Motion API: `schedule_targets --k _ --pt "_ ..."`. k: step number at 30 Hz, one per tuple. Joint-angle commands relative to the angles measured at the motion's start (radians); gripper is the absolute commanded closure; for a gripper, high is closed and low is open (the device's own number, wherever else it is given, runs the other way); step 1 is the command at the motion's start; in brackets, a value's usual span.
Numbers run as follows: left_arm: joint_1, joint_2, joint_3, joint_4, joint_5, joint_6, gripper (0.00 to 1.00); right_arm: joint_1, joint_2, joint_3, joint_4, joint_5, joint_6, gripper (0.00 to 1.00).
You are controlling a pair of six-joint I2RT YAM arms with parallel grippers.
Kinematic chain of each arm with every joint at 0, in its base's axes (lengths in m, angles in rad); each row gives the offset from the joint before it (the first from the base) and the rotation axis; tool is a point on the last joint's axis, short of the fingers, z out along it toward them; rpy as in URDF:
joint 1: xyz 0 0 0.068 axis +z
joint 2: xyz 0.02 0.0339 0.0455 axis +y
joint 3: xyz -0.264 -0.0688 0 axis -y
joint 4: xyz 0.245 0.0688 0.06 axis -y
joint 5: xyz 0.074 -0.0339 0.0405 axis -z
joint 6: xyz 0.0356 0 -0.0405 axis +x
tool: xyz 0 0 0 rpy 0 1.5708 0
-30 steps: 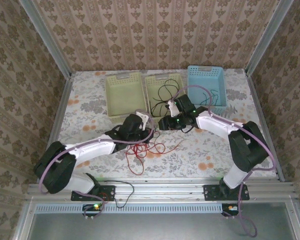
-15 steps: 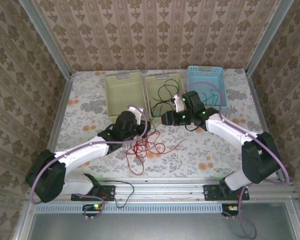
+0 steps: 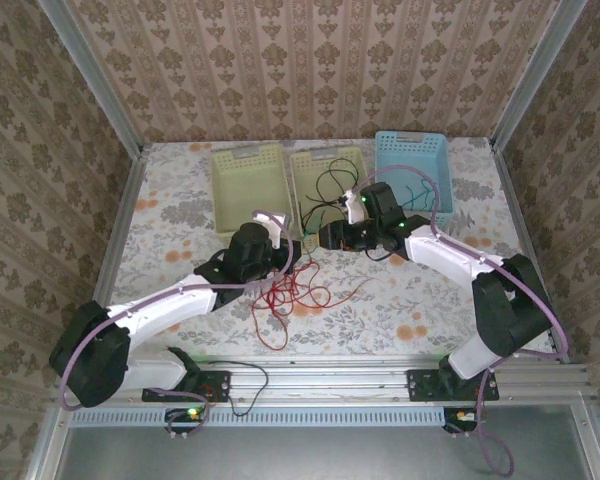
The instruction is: Untangle the cables
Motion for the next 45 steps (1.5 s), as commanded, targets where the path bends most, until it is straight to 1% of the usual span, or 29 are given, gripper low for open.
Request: schedule_targets --k 1,3,5,6,7,9,11,12,14,16,17,19,24,28,30,32,34,36,38,42,44,45 --pt "0.009 -0.017 -0.011 0.025 -0.009 -0.014 1.0 0.0 0.014 -0.008 0.045 -0.045 0.028 0.6" --pt "0.009 -0.017 -0.011 0.027 -0.012 -0.016 1.0 0.001 0.017 -0.005 0.055 -0.04 0.045 0.82" --pt "0.009 -0.016 -0.014 0.029 -0.014 -0.02 1.0 0.0 0.013 -0.01 0.068 -0.029 0.051 0.96" --pt "0.01 -0.015 -0.015 0.029 -0.016 -0.022 1.0 0.0 0.008 -0.013 0.072 -0.017 0.053 1.0" --pt "0.012 -0.015 -0.017 0.029 -0.014 -0.025 1.0 -0.001 0.003 -0.015 0.07 -0.002 0.052 1.0" --pt "0.02 -0.017 -0.026 0.033 -0.017 -0.039 0.84 -0.004 -0.013 -0.021 0.059 0.032 0.049 1.0" --pt "0.033 -0.022 -0.044 0.047 -0.016 -0.057 0.75 -0.014 -0.027 -0.027 0.044 0.059 0.046 1.0" --pt "0.042 -0.026 -0.058 0.06 -0.017 -0.07 0.72 -0.023 -0.035 -0.032 0.038 0.069 0.046 1.0" --pt "0.06 -0.033 -0.082 0.084 -0.007 -0.091 0.74 -0.043 -0.049 -0.044 0.034 0.08 0.057 1.0" --pt "0.075 -0.035 -0.098 0.098 0.003 -0.101 0.83 -0.067 -0.064 -0.062 0.048 0.074 0.073 1.0" --pt "0.08 -0.034 -0.1 0.1 0.007 -0.103 0.84 -0.078 -0.071 -0.071 0.056 0.061 0.08 1.0" --pt "0.082 -0.029 -0.101 0.103 0.019 -0.101 0.84 -0.094 -0.084 -0.081 0.065 0.04 0.088 1.0" --pt "0.082 -0.005 -0.089 0.158 0.105 -0.089 0.68 -0.11 -0.106 -0.084 0.061 0.014 0.085 1.0" --pt "0.081 0.003 -0.083 0.164 0.108 -0.094 0.61 -0.146 -0.14 -0.088 0.076 0.041 0.109 1.0" --pt "0.081 0.007 -0.081 0.149 0.084 -0.099 0.58 -0.192 -0.158 -0.08 0.066 0.084 0.118 1.0" --pt "0.081 0.011 -0.08 0.122 0.053 -0.102 0.54 -0.246 -0.172 -0.07 0.043 0.18 0.135 1.0" --pt "0.08 0.013 -0.07 0.061 0.007 -0.105 0.51 -0.307 -0.172 -0.06 0.037 0.262 0.167 1.0" --pt "0.081 0.013 -0.06 -0.003 -0.035 -0.098 0.49 -0.36 -0.173 -0.061 0.061 0.355 0.202 1.0" --pt "0.08 0.008 -0.058 -0.046 -0.054 -0.092 0.45 -0.401 -0.163 -0.062 0.1 0.427 0.236 1.0" --pt "0.08 -0.015 -0.069 -0.085 -0.08 -0.095 0.42 -0.444 -0.1 -0.04 0.162 0.538 0.261 1.0" --pt "0.08 -0.034 -0.075 -0.104 -0.093 -0.095 0.41 -0.454 -0.057 -0.01 0.174 0.56 0.256 1.0" --pt "0.08 -0.046 -0.079 -0.115 -0.1 -0.095 0.41 -0.456 -0.033 0.004 0.187 0.562 0.243 0.98"
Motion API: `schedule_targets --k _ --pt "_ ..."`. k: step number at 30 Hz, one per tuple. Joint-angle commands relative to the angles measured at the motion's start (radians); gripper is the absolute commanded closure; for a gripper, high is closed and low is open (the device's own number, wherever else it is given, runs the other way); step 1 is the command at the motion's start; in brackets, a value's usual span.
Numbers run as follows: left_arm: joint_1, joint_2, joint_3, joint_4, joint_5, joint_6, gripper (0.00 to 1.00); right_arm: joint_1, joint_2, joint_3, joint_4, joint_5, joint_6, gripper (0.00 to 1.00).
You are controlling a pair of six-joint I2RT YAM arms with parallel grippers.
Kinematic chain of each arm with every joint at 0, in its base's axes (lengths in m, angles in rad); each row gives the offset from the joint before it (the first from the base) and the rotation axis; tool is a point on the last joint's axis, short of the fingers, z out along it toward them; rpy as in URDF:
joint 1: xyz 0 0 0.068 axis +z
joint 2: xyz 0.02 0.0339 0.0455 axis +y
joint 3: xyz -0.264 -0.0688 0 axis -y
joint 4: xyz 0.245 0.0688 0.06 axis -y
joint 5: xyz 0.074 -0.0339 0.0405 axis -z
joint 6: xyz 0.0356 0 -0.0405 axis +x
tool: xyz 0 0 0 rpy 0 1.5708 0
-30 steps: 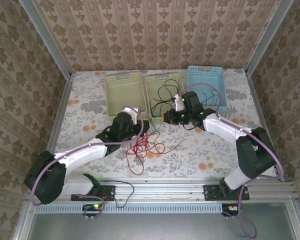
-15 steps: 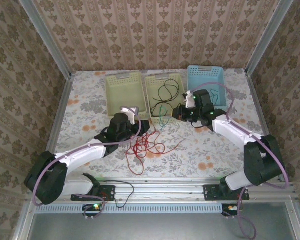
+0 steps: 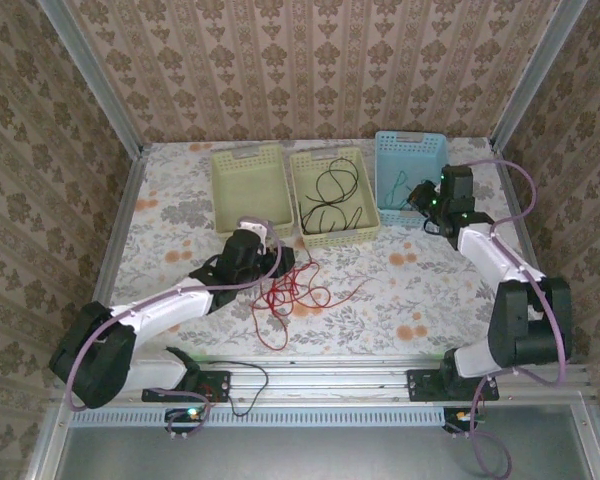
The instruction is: Untangle the cables
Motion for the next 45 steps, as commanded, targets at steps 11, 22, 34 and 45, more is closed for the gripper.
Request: schedule_targets --k 11,22,34,45 --pt "0.018 -0.16 -0.05 -0.228 -0.234 -0.088 0.33 0.151 -0.062 0.031 -0.055 0.068 -0.225 0.51" --pt "0.087 -0.102 0.003 -0.441 -0.327 -0.252 0.31 0.864 -0.174 -0.056 -0.411 -0.131 -0.741 0.5" --pt "-0.264 -0.068 0.048 -0.781 -0.128 -0.155 0.23 0.744 -0.065 -0.03 -0.274 0.134 -0.61 0.49" --pt "-0.67 -0.201 0.014 -1.086 0.06 -0.556 0.22 0.681 -0.129 -0.111 -0.261 0.174 -0.58 0.49"
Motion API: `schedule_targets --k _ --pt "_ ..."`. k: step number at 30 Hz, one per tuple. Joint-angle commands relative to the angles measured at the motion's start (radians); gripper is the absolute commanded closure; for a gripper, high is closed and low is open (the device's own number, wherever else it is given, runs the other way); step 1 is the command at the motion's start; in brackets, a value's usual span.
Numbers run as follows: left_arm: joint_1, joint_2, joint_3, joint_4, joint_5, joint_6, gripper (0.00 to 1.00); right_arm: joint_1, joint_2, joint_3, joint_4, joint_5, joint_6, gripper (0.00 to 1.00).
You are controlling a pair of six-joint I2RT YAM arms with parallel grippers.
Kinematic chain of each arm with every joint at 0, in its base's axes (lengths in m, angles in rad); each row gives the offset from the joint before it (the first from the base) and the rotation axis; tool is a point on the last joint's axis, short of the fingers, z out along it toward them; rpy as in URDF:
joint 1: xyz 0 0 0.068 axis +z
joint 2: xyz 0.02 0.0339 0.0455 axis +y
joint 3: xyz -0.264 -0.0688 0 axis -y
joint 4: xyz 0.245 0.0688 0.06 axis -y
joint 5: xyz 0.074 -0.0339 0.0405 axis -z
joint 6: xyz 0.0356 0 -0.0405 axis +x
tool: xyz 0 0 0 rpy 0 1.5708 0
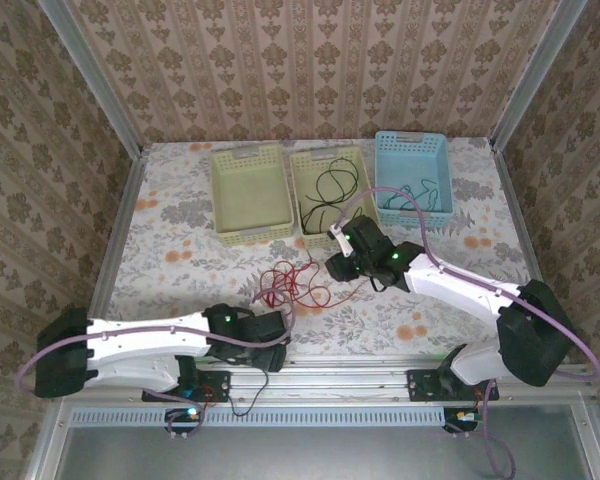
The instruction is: Untangle the cables
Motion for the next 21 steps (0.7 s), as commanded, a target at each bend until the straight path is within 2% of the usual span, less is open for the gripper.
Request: schedule_targets --k 1,8,13,16,18,21 --pt "-0.027 -0.047 -0.029 -0.124 0.16 -0.132 0.23 -0.005 -0.038 -0.028 0.017 0.025 0.026 0.49" --pt "-0.036 -0.017 -0.053 -0.15 0.402 -0.032 0.29 -0.012 -0.039 -0.025 0.011 0.038 0.02 0.49" --pt "-0.04 0.09 -0.085 -0.116 0.48 0.032 0.46 -0.028 -0.047 -0.032 0.019 0.043 0.026 0.49" --pt "-0.041 0.176 -0.067 -0.061 0.494 0.075 0.52 -0.037 -0.048 -0.032 0.022 0.042 0.032 0.49" --pt "-0.042 0.231 -0.037 -0.05 0.484 0.109 0.67 -0.043 -0.05 -0.031 0.02 0.04 0.034 0.49" --pt "-0.042 0.266 0.016 -0.049 0.458 0.152 0.96 -0.049 -0.053 -0.033 0.022 0.038 0.039 0.49"
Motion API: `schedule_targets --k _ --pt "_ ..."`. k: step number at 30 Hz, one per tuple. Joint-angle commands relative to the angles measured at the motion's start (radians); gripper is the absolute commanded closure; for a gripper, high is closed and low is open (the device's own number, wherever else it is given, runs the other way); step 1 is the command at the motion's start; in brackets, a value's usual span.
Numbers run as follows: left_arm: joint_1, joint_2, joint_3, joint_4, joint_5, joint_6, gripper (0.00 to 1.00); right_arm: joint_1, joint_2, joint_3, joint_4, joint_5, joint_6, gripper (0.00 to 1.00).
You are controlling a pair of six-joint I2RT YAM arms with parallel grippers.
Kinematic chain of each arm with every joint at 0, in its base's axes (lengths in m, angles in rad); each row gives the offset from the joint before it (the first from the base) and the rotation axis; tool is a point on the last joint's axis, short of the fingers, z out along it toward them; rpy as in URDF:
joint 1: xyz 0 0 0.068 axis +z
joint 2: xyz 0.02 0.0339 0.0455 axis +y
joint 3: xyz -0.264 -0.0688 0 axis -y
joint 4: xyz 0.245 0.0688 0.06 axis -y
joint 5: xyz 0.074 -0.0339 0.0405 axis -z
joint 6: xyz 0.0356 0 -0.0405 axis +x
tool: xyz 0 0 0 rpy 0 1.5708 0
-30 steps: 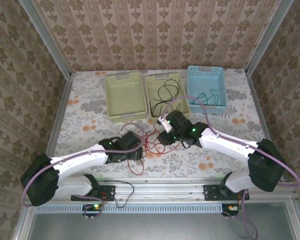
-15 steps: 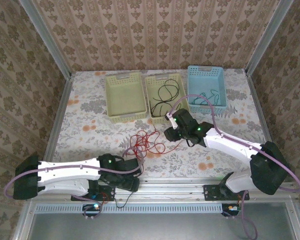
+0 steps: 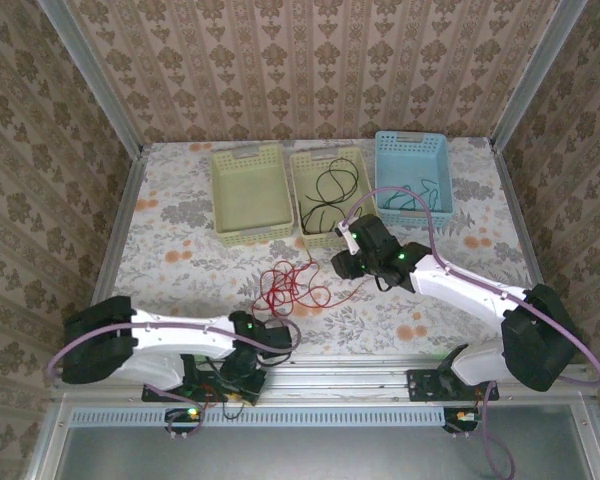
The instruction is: Untangle the cables
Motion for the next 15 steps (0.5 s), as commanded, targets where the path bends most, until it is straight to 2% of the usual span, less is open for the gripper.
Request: schedule_targets --k 1,4,7,9,11,13,15 --pt "-0.011 0.016 0.073 0.063 0.009 0.083 1.0 -0.007 -0.027 -0.012 0.01 0.03 0.018 0.49" --pt "-0.003 -0.008 0.169 0.012 -0.076 0.126 1.0 -0.012 -0.03 -0.011 0.011 0.034 0.033 0.49" --pt "0.028 -0.04 0.325 -0.083 -0.224 0.224 1.0 -0.028 -0.047 -0.025 0.038 0.034 0.071 0.49" --pt "0.102 -0.052 0.433 -0.126 -0.308 0.296 1.0 -0.046 -0.061 -0.041 0.063 0.029 0.103 0.49" --pt "0.224 -0.062 0.532 -0.131 -0.355 0.353 1.0 -0.07 -0.076 -0.06 0.085 0.03 0.134 0.49" --pt "0.35 -0.064 0.596 -0.073 -0.352 0.386 1.0 -0.095 -0.087 -0.073 0.099 0.034 0.158 0.49" --pt "0.469 -0.053 0.649 0.038 -0.292 0.401 1.0 -0.124 -0.102 -0.077 0.1 0.046 0.182 0.49"
